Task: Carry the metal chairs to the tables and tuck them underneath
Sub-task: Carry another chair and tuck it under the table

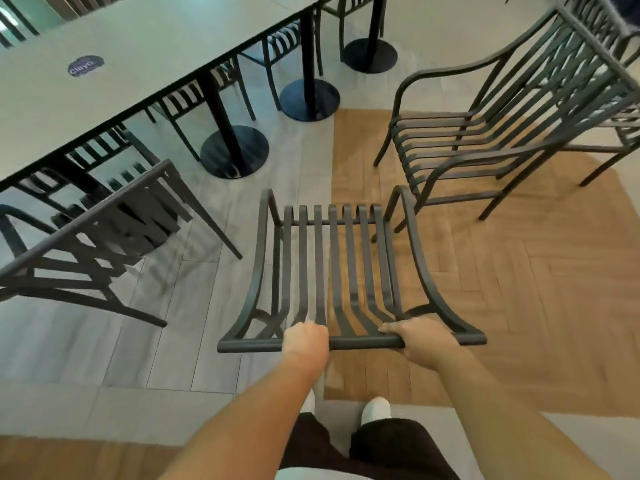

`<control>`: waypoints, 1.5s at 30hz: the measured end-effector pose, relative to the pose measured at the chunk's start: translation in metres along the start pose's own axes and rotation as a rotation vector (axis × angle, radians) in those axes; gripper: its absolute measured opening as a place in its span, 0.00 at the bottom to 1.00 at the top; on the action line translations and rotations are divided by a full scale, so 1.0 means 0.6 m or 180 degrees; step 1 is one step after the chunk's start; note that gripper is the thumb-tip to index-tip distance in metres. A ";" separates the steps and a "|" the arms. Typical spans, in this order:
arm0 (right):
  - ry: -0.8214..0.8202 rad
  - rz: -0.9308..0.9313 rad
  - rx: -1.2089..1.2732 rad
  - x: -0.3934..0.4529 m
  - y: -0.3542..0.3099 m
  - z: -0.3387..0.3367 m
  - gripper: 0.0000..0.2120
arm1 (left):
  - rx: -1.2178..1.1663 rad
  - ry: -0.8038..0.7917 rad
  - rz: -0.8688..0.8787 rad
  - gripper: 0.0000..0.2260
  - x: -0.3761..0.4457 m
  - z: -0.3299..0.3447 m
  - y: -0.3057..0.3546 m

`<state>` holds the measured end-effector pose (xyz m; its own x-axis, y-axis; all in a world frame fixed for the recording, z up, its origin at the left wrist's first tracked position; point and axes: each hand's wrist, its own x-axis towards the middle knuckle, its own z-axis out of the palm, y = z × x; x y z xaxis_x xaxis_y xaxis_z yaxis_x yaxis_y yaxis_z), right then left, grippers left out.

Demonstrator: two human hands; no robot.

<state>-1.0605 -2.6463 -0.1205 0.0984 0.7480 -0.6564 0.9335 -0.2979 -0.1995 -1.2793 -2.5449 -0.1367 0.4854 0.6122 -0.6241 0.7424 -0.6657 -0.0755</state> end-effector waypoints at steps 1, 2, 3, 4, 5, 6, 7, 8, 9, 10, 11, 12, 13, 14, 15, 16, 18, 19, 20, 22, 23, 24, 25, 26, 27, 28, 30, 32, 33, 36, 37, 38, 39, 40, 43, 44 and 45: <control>-0.0010 -0.0046 -0.0042 0.009 0.009 -0.011 0.24 | -0.0028 0.0006 -0.0039 0.11 0.006 -0.008 0.005; -0.0026 -0.0099 -0.0075 0.020 0.017 -0.022 0.24 | -0.0065 0.0004 -0.0089 0.11 0.014 -0.016 0.010; -0.0047 -0.0155 -0.0115 0.031 0.026 -0.035 0.24 | -0.0106 -0.0008 -0.0153 0.11 0.024 -0.024 0.013; -0.0048 -0.0234 -0.0172 0.043 0.034 -0.048 0.24 | -0.0137 -0.0027 -0.0227 0.11 0.035 -0.030 0.018; -0.0038 -0.0311 -0.0241 0.055 0.043 -0.062 0.24 | -0.0159 -0.0047 -0.0308 0.11 0.046 -0.037 0.023; -0.0026 -0.0378 -0.0306 0.067 0.053 -0.076 0.24 | -0.0187 -0.0059 -0.0402 0.11 0.057 -0.045 0.028; -0.0018 -0.0438 -0.0364 0.080 0.064 -0.090 0.24 | -0.0229 -0.0059 -0.0508 0.11 0.068 -0.056 0.034; -0.0004 -0.0500 -0.0422 0.093 0.075 -0.105 0.24 | -0.0287 -0.0048 -0.0614 0.11 0.080 -0.066 0.040; 0.0013 -0.0557 -0.0471 0.107 0.086 -0.120 0.24 | -0.0356 -0.0034 -0.0714 0.12 0.092 -0.078 0.046; 0.0019 -0.0614 -0.0502 0.121 0.097 -0.136 0.23 | -0.0429 -0.0027 -0.0803 0.13 0.104 -0.090 0.053; 0.0006 -0.0676 -0.0536 0.135 0.109 -0.154 0.23 | -0.0497 -0.0032 -0.0879 0.13 0.115 -0.102 0.058; -0.0027 -0.0756 -0.0575 0.149 0.119 -0.171 0.22 | -0.0562 -0.0046 -0.0944 0.13 0.126 -0.113 0.064; -0.0077 -0.0833 -0.0623 0.163 0.129 -0.187 0.22 | -0.0631 -0.0067 -0.1011 0.13 0.136 -0.124 0.069; -0.0123 -0.0901 -0.0687 0.177 0.137 -0.203 0.21 | -0.0698 -0.0075 -0.1080 0.13 0.147 -0.133 0.074; -0.0169 -0.0951 -0.0773 0.190 0.144 -0.218 0.21 | -0.0751 -0.0075 -0.1148 0.13 0.157 -0.143 0.078; -0.0203 -0.0995 -0.0851 0.205 0.149 -0.233 0.22 | -0.0794 -0.0075 -0.1206 0.13 0.168 -0.152 0.081; -0.0243 -0.1068 -0.0941 0.234 0.156 -0.259 0.23 | -0.0902 -0.0081 -0.1297 0.12 0.188 -0.168 0.080; -0.0261 -0.1099 -0.0969 0.247 0.158 -0.270 0.23 | -0.0964 -0.0083 -0.1337 0.12 0.198 -0.175 0.077; -0.0278 -0.1130 -0.0990 0.261 0.158 -0.282 0.23 | -0.1027 -0.0077 -0.1382 0.12 0.208 -0.181 0.073; -0.0262 -0.1209 -0.1005 0.289 0.155 -0.307 0.22 | -0.1134 -0.0052 -0.1468 0.12 0.229 -0.194 0.062; -0.0250 -0.1245 -0.1013 0.304 0.152 -0.319 0.21 | -0.1171 -0.0054 -0.1510 0.11 0.240 -0.201 0.056; -0.0257 -0.1262 -0.1023 0.318 0.150 -0.332 0.20 | -0.1220 -0.0061 -0.1541 0.11 0.251 -0.209 0.051; -0.0274 -0.1260 -0.1041 0.332 0.148 -0.345 0.20 | -0.1259 -0.0061 -0.1557 0.11 0.262 -0.217 0.046; -0.0282 -0.1255 -0.1070 0.348 0.145 -0.358 0.21 | -0.1279 -0.0062 -0.1566 0.12 0.273 -0.225 0.039; -0.0285 -0.1252 -0.1110 0.365 0.143 -0.372 0.21 | -0.1301 -0.0051 -0.1573 0.12 0.286 -0.234 0.030; -0.0284 -0.1254 -0.1157 0.382 0.140 -0.387 0.21 | -0.1322 -0.0040 -0.1575 0.12 0.299 -0.243 0.020; -0.0302 -0.1257 -0.1267 0.417 0.132 -0.419 0.23 | -0.1338 -0.0036 -0.1576 0.11 0.328 -0.262 -0.003; -0.0345 -0.1263 -0.1339 0.450 0.123 -0.452 0.23 | -0.1355 -0.0061 -0.1564 0.12 0.355 -0.286 -0.026; -0.0340 -0.1265 -0.1349 0.467 0.118 -0.468 0.23 | -0.1384 -0.0055 -0.1566 0.12 0.370 -0.298 -0.039; -0.0318 -0.1289 -0.1395 0.522 0.102 -0.513 0.22 | -0.1509 -0.0028 -0.1572 0.13 0.415 -0.333 -0.080; -0.0316 -0.1281 -0.1411 0.541 0.097 -0.526 0.22 | -0.1521 -0.0019 -0.1582 0.13 0.430 -0.342 -0.094; -0.0309 -0.1276 -0.1419 0.559 0.094 -0.540 0.22 | -0.1523 -0.0027 -0.1598 0.13 0.445 -0.354 -0.106; -0.0302 -0.1278 -0.1416 0.578 0.091 -0.553 0.22 | -0.1523 -0.0040 -0.1619 0.13 0.460 -0.365 -0.118; -0.0298 -0.1289 -0.1409 0.595 0.089 -0.567 0.22 | -0.1518 -0.0050 -0.1634 0.13 0.474 -0.377 -0.128; -0.0293 -0.1344 -0.1437 0.644 0.083 -0.606 0.23 | -0.1550 -0.0058 -0.1683 0.12 0.515 -0.411 -0.155; -0.0272 -0.1379 -0.1449 0.661 0.082 -0.619 0.23 | -0.1570 -0.0066 -0.1713 0.11 0.529 -0.421 -0.164; -0.0243 -0.1411 -0.1451 0.678 0.081 -0.634 0.23 | -0.1577 -0.0076 -0.1742 0.11 0.545 -0.432 -0.172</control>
<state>-0.8439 -2.1312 -0.1205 -0.3399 0.6929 -0.6359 0.9345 0.3249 -0.1456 -1.0774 -2.1655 -0.1318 -0.0200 0.7882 -0.6151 0.9997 0.0064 -0.0244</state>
